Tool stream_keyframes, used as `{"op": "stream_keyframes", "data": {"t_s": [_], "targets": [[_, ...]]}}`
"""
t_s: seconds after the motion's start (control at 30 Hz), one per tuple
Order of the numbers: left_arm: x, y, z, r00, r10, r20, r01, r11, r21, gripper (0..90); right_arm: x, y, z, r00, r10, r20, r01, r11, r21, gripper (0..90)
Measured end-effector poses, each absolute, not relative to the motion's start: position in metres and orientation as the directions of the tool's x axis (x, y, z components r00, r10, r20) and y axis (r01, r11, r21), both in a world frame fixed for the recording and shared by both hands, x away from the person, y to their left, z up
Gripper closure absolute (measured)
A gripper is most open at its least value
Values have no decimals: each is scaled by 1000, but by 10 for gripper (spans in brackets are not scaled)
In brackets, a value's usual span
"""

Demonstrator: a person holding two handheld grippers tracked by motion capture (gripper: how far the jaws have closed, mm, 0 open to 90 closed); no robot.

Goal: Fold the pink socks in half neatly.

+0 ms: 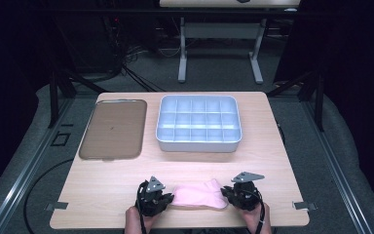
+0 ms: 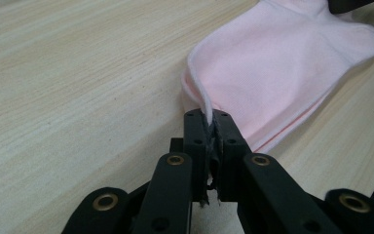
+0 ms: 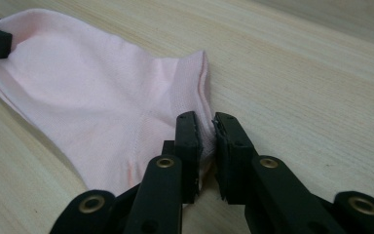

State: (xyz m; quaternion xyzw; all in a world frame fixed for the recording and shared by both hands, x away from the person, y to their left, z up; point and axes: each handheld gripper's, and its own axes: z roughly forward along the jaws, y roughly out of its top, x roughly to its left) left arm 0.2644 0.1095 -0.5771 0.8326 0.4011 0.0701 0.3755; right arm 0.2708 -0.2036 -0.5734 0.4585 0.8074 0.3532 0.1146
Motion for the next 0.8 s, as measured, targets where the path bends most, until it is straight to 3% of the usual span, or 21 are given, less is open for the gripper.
{"op": "stream_keyframes", "data": {"t_s": [0.1,0.3,0.43,0.67,0.8], "targets": [[266,108,-577,672,717,-186,616,-401,678,857,272,-207,-571,-564,813,146,655,333,678,777],[267,106,-576,662,727,-183,623,-397,674,753,272,-211,-569,-551,818,162,673,322,666,670],[265,106,-574,661,728,-180,617,-391,683,694,270,-214,-569,-545,821,169,683,319,657,657],[263,108,-572,656,735,-172,610,-381,695,689,271,-214,-574,-541,825,162,684,320,656,660],[261,108,-572,657,736,-162,608,-391,691,736,272,-212,-574,-552,820,150,676,336,656,660]]}}
